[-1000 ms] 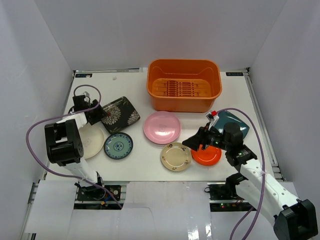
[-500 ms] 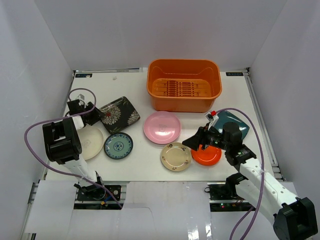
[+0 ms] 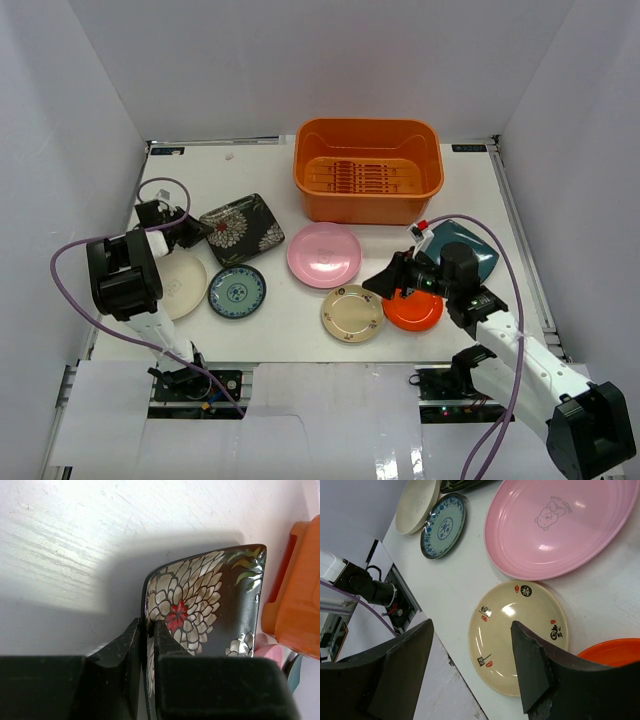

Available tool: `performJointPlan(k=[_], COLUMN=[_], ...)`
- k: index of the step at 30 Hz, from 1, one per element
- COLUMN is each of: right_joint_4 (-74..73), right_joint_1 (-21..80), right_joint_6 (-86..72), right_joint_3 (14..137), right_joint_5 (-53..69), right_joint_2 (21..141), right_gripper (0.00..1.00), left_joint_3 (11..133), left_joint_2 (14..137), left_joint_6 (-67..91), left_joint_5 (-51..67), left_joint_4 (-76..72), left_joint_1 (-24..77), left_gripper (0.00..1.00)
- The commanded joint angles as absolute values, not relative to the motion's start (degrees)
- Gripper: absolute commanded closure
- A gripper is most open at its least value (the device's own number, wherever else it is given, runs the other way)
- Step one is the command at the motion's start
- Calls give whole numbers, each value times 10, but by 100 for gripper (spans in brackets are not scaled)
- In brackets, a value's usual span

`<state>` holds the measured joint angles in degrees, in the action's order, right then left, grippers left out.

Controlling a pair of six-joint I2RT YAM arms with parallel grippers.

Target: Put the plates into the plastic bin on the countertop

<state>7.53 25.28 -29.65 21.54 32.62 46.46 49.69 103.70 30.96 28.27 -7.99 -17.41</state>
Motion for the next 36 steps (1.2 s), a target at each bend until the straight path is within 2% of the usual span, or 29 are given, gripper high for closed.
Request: performJointPlan(k=[1,15,25,31,36], right_joint_4=[106,98,68,72,32], right_joint_1=[258,284,296,307,307], right_joint_6=[-295,-279,-260,-261,-234], right_joint_3=[243,340,455,551,653], right_joint_5=[318,321,315,306,292], right_joint_2=[475,555,639,707,769], right_gripper=[31,28,14,10,6], left_joint_3=[513,514,476,509,603], left_joint_2=[1025,904,780,717,712], left_joint_6=[304,491,489,501,483], left_joint_5=[279,339,291,259,279], left_joint_4=[-58,-134,-111,-134,-102], left_joint_1=[-171,-171,-172,-172,-172], left_gripper=[100,100,100,100,100])
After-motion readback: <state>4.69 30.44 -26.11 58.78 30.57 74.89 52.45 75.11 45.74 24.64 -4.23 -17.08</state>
